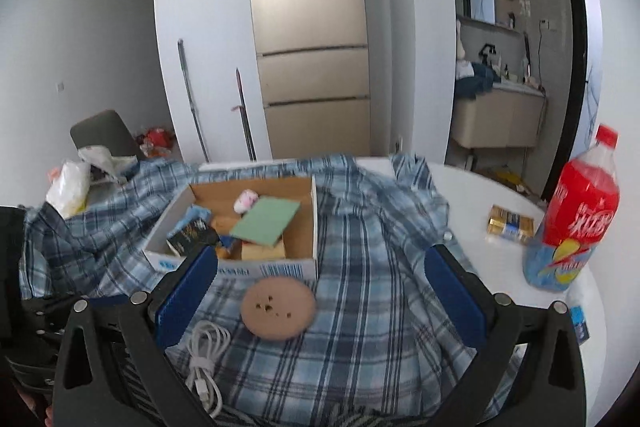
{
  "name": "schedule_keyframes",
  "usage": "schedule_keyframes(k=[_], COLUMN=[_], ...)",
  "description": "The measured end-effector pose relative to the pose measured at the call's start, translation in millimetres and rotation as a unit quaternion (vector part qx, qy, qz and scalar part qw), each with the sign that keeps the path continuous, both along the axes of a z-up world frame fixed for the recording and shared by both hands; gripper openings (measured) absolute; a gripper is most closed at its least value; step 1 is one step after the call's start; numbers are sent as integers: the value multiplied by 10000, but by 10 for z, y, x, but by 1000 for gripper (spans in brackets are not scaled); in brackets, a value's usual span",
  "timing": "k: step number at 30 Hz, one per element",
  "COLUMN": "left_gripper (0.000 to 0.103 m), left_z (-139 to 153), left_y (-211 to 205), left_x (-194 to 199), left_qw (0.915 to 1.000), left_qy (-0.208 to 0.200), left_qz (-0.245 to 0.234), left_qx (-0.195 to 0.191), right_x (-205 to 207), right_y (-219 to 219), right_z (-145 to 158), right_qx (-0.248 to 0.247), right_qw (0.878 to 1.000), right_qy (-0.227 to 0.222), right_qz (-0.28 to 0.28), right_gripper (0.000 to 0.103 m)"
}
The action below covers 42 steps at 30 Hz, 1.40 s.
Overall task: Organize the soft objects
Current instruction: 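Grasp the coiled white cable with the left gripper, then grasp the round wooden coaster with the right gripper while the left holds the cable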
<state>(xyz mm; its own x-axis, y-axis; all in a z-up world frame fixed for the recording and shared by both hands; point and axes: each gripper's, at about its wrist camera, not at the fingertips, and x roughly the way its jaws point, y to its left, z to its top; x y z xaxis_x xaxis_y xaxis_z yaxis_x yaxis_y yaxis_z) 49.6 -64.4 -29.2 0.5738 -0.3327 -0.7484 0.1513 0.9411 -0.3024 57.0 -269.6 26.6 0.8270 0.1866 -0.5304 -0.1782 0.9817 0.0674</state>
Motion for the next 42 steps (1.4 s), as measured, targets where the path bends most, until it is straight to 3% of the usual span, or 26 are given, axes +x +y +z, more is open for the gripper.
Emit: schedule_keyframes(k=[4,7,8,13,21,23,26,28,32,37,39,42], left_gripper=[74,50,49,49,49,32,23,22,22,22,22,22], left_z=[-138,-239,-299,-450,-502,-502,-469,-386,-157,128,247,394], left_y=[-148,-183,-186,-208,-285,-293,-313,-305,-267,-138,-84,-50], left_x=[27,74,103,142,219,228,228,192,105,86,79,64], left_qw=[9993,9981,9970,9949,9933,9934,9934,9950,9982,9954,9923,9776], left_qy=[296,592,757,992,1134,1117,1075,920,326,-392,-769,-1625], left_qz=[-147,-178,-155,-169,-211,-243,-383,-384,-293,-225,-194,-73], left_qx=[156,73,59,45,66,33,-129,-84,419,839,947,1334], right_x=[11,39,45,148,224,229,265,302,428,579,630,692], right_y=[36,71,70,54,200,240,289,309,289,244,272,359], right_z=[-145,-239,-260,-371,-335,-327,-340,-355,-382,-418,-430,-463], right_qx=[-98,-275,-279,-109,-448,-526,-602,-620,-413,8,55,25], right_qw=[9997,9989,9988,9962,9935,9933,9923,9915,9894,9851,9829,9799], right_qy=[219,366,394,859,1003,972,1019,1077,1318,1668,1780,1911], right_qz=[103,-21,-76,81,298,327,362,381,438,427,474,562], right_gripper=[103,103,103,103,103,103,103,103,103,103,103,103])
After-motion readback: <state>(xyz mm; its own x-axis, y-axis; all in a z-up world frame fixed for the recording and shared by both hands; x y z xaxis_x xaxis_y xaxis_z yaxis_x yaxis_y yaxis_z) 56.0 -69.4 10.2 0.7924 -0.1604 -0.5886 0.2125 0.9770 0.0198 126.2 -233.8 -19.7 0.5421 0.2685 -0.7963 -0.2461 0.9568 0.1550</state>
